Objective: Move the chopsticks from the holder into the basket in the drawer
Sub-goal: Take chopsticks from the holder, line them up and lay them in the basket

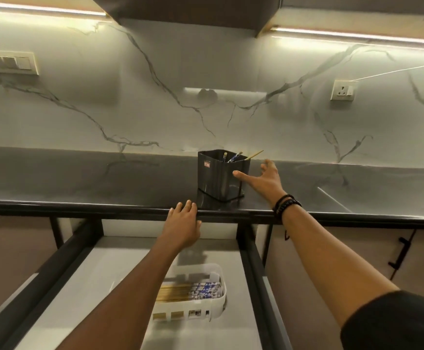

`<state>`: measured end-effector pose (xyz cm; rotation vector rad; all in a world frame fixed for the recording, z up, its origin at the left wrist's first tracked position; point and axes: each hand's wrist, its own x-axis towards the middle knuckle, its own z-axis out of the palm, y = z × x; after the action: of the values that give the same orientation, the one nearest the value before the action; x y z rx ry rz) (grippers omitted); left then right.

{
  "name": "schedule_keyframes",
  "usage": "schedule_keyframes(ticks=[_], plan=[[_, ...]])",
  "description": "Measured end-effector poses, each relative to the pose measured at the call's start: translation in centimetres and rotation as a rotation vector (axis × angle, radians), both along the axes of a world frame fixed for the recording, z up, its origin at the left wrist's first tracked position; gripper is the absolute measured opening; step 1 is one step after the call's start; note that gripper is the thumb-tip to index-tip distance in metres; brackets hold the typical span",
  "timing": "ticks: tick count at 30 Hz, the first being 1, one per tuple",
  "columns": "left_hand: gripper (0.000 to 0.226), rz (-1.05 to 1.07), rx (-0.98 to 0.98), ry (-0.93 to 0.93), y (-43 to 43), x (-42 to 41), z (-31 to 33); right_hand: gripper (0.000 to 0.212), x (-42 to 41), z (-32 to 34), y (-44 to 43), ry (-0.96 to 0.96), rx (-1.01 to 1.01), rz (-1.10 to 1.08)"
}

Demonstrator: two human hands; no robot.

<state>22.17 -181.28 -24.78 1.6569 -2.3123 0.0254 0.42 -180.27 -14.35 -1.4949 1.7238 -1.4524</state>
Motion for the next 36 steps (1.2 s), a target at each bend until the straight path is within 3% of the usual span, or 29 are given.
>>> schedule_keyframes(ticks=[3, 7, 13, 18, 22, 24, 31, 36], plan=[[0.058, -0.002, 0.009, -0.011, -0.4, 0.0, 0.6, 0.124, 0.0, 0.7, -1.7, -0.073, 0.049, 0.086], [0.057, -0.011, 0.034, -0.029, -0.6, 0.2, 1.0, 0.117, 1.1, 1.7, -3.1, -0.194, -0.08, 0.141], [0.058, -0.028, 0.02, -0.067, -0.3, 0.3, 0.5, 0.084, 4.0, 2.4, -3.7, 0.169, -0.301, 0.085], [0.059, -0.03, 0.01, -0.065, 0.0, 0.4, 0.4, 0.075, 5.8, 2.3, -4.1, 0.194, -0.344, 0.098], [0.059, -0.03, 0.017, -0.039, 0.1, 0.5, 0.4, 0.024, 6.0, 2.5, -4.2, 0.299, -0.319, 0.045], [0.059, -0.025, 0.025, -0.037, 0.2, 0.5, 0.6, 0.014, 6.0, 2.9, -3.9, 0.311, -0.348, 0.019], [0.059, -0.052, 0.094, 0.075, 0.1, 0.9, 0.5, 0.014, 5.1, 5.7, -0.5, 0.168, -0.497, -0.077], [0.056, -0.075, 0.086, 0.461, 1.3, 1.6, -0.7, 0.02, 4.0, 5.4, 2.7, -0.107, -0.49, -0.049]])
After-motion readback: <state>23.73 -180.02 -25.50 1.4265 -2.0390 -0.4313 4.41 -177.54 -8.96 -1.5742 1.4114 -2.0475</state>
